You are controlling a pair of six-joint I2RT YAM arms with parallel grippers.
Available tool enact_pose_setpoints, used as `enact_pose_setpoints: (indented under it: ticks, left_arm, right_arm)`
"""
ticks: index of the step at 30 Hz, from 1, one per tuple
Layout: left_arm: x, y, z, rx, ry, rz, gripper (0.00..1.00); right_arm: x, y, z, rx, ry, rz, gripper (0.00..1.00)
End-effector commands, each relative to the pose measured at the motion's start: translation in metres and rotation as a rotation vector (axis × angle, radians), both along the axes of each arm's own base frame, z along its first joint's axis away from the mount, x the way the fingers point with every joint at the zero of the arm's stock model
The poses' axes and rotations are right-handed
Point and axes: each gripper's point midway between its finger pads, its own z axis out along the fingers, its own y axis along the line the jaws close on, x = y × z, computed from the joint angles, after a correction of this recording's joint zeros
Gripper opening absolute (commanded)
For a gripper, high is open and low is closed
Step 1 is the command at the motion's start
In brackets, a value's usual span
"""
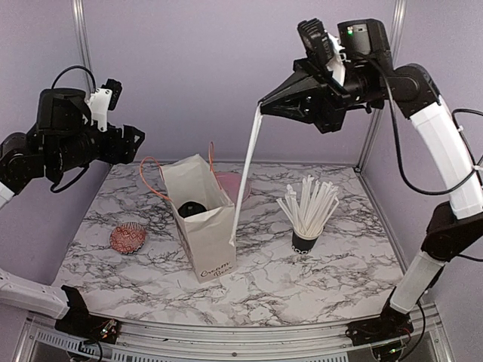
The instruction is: Pack the takeout coffee
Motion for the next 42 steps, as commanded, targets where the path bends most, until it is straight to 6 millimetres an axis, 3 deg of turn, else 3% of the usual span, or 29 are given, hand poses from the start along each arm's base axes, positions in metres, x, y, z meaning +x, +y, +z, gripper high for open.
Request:
enact_pose_setpoints:
  ticks: [1, 5, 7, 14, 18, 19, 21, 23, 27, 29, 31, 32, 35, 38, 42]
  left_arm:
    - [-0.001, 0.007, -0.003, -0.007, -0.006, 0.023, 0.83]
    - [0.0, 0.006, -0.011, 0.018, 0.004, 0.02, 0.83]
    - [0.001, 0.005, -0.016, 0.029, 0.012, 0.019, 0.83]
    - [0.003, 0.0, -0.028, 0.049, 0.037, 0.004, 0.83]
    - [0.001, 0.004, -0.031, 0.061, 0.034, 0.013, 0.83]
    - [0.001, 0.006, -0.031, 0.063, 0.032, 0.017, 0.84]
    - [0.0, 0.009, -0.033, 0.076, 0.03, 0.026, 0.84]
    - [-0.001, 0.011, -0.035, 0.082, 0.029, 0.033, 0.84]
    - [-0.002, 0.013, -0.041, 0.089, 0.038, 0.03, 0.85]
    - [-0.004, 0.014, -0.045, 0.094, 0.041, 0.031, 0.85]
    - [-0.005, 0.017, -0.048, 0.101, 0.04, 0.036, 0.86]
    - [-0.006, 0.019, -0.049, 0.106, 0.04, 0.04, 0.86]
    - [-0.006, 0.021, -0.051, 0.113, 0.036, 0.047, 0.86]
    - [-0.004, 0.019, -0.054, 0.116, 0.032, 0.044, 0.87]
    - [-0.001, 0.013, -0.054, 0.116, 0.03, 0.029, 0.87]
  right_arm:
    - [0.018, 0.026, 0.004, 0.017, -0.028, -0.071, 0.0]
    - [0.029, 0.035, 0.025, 0.092, -0.046, -0.104, 0.0]
    - [0.043, 0.045, 0.025, 0.101, -0.047, -0.143, 0.0]
    - [0.088, 0.086, -0.036, -0.015, 0.031, -0.203, 0.0]
    - [0.092, 0.099, -0.07, -0.089, 0.095, -0.187, 0.0]
    - [0.091, 0.1, -0.077, -0.105, 0.102, -0.18, 0.04]
    - [0.088, 0.103, -0.086, -0.126, 0.108, -0.174, 0.29]
    - [0.087, 0.1, -0.083, -0.128, 0.098, -0.185, 0.38]
    - [0.095, 0.073, -0.075, -0.139, -0.004, -0.297, 0.48]
    - [0.108, 0.05, -0.082, -0.164, -0.035, -0.389, 0.49]
    - [0.124, 0.019, -0.108, -0.221, -0.028, -0.487, 0.49]
    - [0.133, 0.004, -0.11, -0.226, -0.029, -0.533, 0.49]
    - [0.158, -0.04, -0.172, -0.37, 0.065, -0.642, 0.47]
    - [0.16, -0.067, -0.228, -0.509, 0.114, -0.698, 0.47]
    - [0.156, -0.08, -0.265, -0.599, 0.14, -0.737, 0.54]
